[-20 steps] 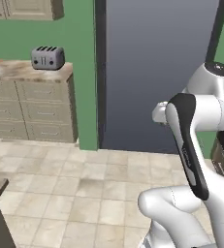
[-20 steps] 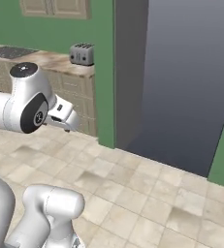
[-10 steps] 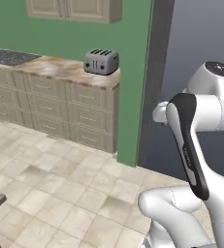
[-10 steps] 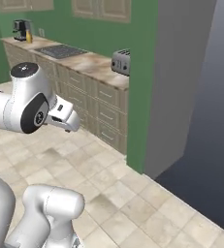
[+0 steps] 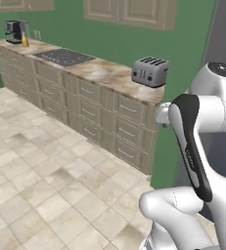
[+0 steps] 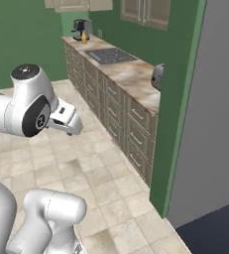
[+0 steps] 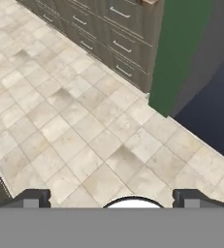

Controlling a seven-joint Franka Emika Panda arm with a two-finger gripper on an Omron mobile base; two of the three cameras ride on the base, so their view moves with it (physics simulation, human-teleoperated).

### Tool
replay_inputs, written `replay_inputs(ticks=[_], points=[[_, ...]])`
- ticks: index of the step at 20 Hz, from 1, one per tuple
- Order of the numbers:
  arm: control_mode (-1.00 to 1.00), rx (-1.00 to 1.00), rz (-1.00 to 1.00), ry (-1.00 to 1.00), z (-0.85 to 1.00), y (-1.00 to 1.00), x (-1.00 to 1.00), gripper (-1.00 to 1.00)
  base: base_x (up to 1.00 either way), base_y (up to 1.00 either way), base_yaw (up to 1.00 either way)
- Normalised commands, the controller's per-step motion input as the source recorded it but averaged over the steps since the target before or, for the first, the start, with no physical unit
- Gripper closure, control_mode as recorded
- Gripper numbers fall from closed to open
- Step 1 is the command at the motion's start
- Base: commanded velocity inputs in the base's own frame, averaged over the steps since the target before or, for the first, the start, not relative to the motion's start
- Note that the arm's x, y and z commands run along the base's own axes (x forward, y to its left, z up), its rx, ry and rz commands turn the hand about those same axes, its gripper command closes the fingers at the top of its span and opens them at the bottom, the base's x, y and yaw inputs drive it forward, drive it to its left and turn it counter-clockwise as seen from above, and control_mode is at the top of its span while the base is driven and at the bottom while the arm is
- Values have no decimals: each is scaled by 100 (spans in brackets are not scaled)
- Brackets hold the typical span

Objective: There is a tray on the dining counter. Grab the cup, mug, and pitcher and place them on the tray. The pitcher may be placed next to the tray if it cannot fit the tray.

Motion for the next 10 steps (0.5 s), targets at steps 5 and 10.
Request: replay_inputs(ticks=[5,10], points=[[100,0,0,0,0,0,0,-100,100,-2,36],[100,0,0,0,0,0,0,-100,100,20,28]])
